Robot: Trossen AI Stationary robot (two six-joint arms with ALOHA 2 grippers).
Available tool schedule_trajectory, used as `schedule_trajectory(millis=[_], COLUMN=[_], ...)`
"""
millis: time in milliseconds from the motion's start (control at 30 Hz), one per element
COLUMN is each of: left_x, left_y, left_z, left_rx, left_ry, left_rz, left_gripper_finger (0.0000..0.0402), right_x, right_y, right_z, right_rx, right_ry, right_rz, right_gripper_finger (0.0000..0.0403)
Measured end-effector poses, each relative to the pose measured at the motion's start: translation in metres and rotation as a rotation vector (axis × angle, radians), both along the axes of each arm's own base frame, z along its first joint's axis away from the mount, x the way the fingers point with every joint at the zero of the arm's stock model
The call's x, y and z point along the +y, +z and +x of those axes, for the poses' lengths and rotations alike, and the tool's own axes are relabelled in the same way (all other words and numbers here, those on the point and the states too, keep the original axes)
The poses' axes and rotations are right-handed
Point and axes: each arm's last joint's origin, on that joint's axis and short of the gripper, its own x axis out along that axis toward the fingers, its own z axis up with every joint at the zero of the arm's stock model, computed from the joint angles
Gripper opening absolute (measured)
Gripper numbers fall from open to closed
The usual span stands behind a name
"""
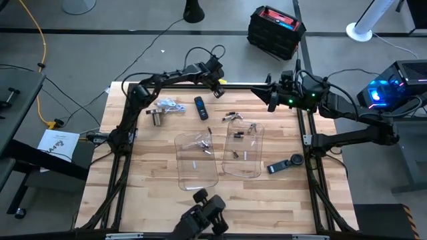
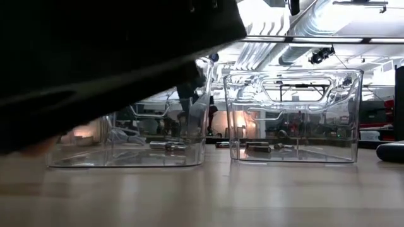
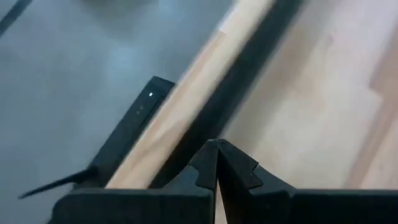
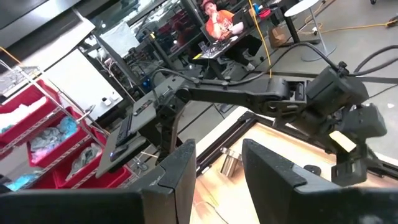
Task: Sort batteries
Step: Put the black battery into the right transparent bin
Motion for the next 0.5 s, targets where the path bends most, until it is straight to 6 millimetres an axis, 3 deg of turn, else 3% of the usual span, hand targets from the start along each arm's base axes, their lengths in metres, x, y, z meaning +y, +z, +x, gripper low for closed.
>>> schedule_trajectory(millis=[267,500], left_x=[0.021,0.022], left_y=[-0.021,-0.023], left_z=[-0.018,-0.022], left_rx=[-0.083,-0.03], left_ry=[0.168,0.195], left_rz=[-0.235,-0.204], left_gripper_finger=[0.0,0.0], right_x=[0.0,-0.001], right_y=[0.0,0.0], right_z=[0.0,0.0], right_rx=[-0.006,-0.008], right_ry=[-0.011,-0.028], right_rz=[0.008,0.012], right_gripper_finger=[0.0126,0.0126])
